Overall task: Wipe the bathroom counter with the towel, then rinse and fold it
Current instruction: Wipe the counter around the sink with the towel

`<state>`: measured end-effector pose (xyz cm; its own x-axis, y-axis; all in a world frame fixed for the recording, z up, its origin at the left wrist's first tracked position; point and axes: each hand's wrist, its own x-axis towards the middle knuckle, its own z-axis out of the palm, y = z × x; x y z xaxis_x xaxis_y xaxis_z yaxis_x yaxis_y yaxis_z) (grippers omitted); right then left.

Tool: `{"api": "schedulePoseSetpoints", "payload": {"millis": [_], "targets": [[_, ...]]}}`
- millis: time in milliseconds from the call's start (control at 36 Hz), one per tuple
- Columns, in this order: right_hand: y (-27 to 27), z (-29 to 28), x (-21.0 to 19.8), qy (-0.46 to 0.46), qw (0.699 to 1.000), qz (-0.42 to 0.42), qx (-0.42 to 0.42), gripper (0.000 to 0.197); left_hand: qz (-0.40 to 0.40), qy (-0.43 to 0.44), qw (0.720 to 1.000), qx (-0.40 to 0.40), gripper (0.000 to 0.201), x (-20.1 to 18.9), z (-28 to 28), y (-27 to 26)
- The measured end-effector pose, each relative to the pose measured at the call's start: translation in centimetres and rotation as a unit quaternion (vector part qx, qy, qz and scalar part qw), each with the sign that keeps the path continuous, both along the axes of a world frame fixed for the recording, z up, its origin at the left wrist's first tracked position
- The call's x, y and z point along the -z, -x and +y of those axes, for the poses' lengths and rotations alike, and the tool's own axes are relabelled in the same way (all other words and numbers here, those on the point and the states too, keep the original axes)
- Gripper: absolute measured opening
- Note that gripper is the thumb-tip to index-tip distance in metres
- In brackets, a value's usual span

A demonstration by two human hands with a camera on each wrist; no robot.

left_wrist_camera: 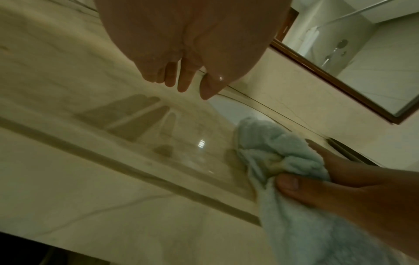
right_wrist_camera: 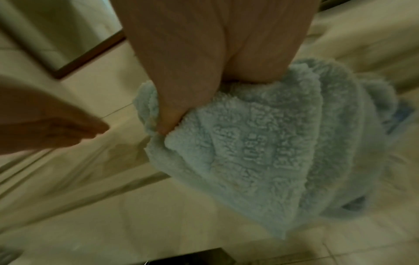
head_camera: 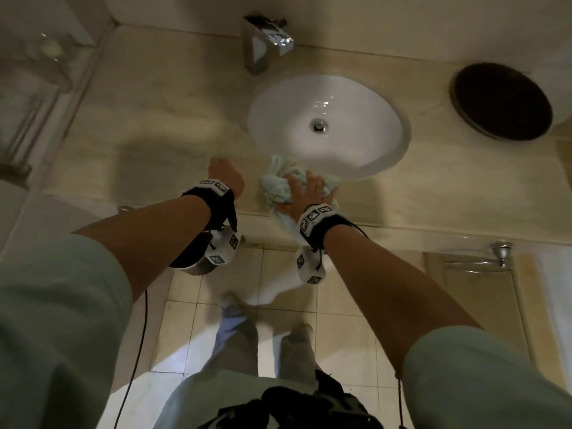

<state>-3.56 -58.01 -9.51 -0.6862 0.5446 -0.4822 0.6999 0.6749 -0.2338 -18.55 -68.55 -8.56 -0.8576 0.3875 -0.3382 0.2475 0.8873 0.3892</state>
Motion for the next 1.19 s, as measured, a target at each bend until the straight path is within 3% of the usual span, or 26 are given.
{"api": "schedulePoseSetpoints", "payload": {"millis": [111, 222, 306, 472, 639, 861, 1083, 1194], "targets": [[7.4, -5.8, 0.4, 0.029, 0.994, -0.016, -0.104, 0.077, -0.007, 0.006, 0.999, -0.046, 0.039, 0.0, -4.1, 4.6], [13.6, -9.5, 0.7, 0.048, 0.987, -0.018, -0.15, 0.077, -0.008, -0.014, 0.998, -0.064, 0.035, -0.1, -8.0, 8.7], [16.8, -10.5, 0.6, 0.033, 0.988, -0.04, -0.148, 0.081, 0.003, 0.034, 0.999, -0.025, 0.032, -0.3, -11.0, 12.0], [20.0, -10.0, 0.2, -0.003, 0.991, -0.039, -0.128, 0.081, -0.028, 0.062, 0.997, -0.038, 0.047, -0.1, -14.4, 16.9], [22.6, -8.4, -0.2, 0.004, 0.995, -0.03, -0.1, 0.08, -0.04, 0.047, 0.996, -0.059, 0.055, 0.2, -13.4, 19.0], [27.1, -4.2, -0.1, -0.015, 0.996, -0.007, -0.087, 0.082, -0.024, 0.129, 0.991, 0.014, 0.06, 0.6, -10.1, 21.3], [33.5, 0.5, -0.3, 0.01, 0.997, -0.002, -0.073, 0.087, -0.086, 0.146, 0.979, -0.11, 0.063, 2.0, -7.7, 23.5], [36.4, 3.0, 0.5, -0.002, 0.994, -0.024, -0.107, 0.088, -0.11, 0.121, 0.968, -0.19, 0.069, 1.7, -5.7, 23.4]]}}
